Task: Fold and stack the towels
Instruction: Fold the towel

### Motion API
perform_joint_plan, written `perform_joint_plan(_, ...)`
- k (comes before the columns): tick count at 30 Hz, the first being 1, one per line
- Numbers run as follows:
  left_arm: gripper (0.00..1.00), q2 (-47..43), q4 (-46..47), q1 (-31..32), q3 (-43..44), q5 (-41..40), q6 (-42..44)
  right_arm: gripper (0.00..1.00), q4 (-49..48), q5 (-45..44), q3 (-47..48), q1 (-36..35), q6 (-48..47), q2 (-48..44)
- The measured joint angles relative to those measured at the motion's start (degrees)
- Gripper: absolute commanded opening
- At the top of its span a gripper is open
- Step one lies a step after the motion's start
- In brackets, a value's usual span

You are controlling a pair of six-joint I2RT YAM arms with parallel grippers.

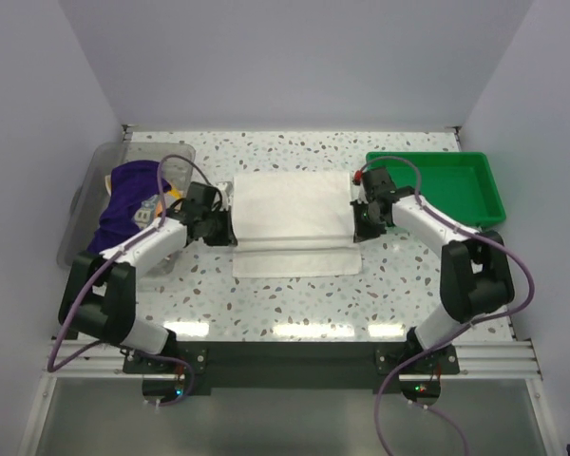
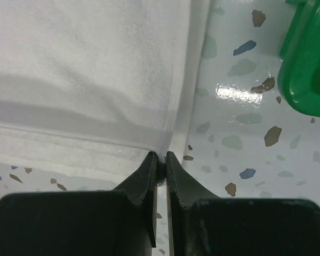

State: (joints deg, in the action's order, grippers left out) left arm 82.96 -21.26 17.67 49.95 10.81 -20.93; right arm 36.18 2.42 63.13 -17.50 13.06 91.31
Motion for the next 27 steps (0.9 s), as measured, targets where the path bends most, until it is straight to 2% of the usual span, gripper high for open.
perform_joint_plan(7,0.00,6.16,0.94,0.48,-1.14,1.20,-0.70,0.00,-1.40,0.42,-2.14,0.00,0.72,6.58)
perform_joint_plan(15,0.00,6.91,-0.96,0.48,0.72,0.46,-1.03,0.00,-0.35,0.22,-0.55,0.00,0.81,7.37)
perform_joint_plan(18,0.00,4.09,-4.37,0.50,4.20,-0.61,-0.96,0.00,2.69,-0.13,2.38,0.00,0.63,4.44)
perform_joint_plan(21,0.00,-2.10,-5.66,0.50,6.84,-1.88,-0.83,0.00,4.20,-0.09,3.65,0.09,0.20,-2.56)
perform_joint_plan(24,0.00,-7.32,-5.49,0.52,6.64,-1.90,-0.83,0.00,4.79,0.15,3.10,0.26,0.00,-8.00)
perform_joint_plan(27,0.00,-6.86,-4.74,0.74,4.42,-0.63,-1.05,0.00,4.50,0.20,0.81,0.26,0.09,-7.76)
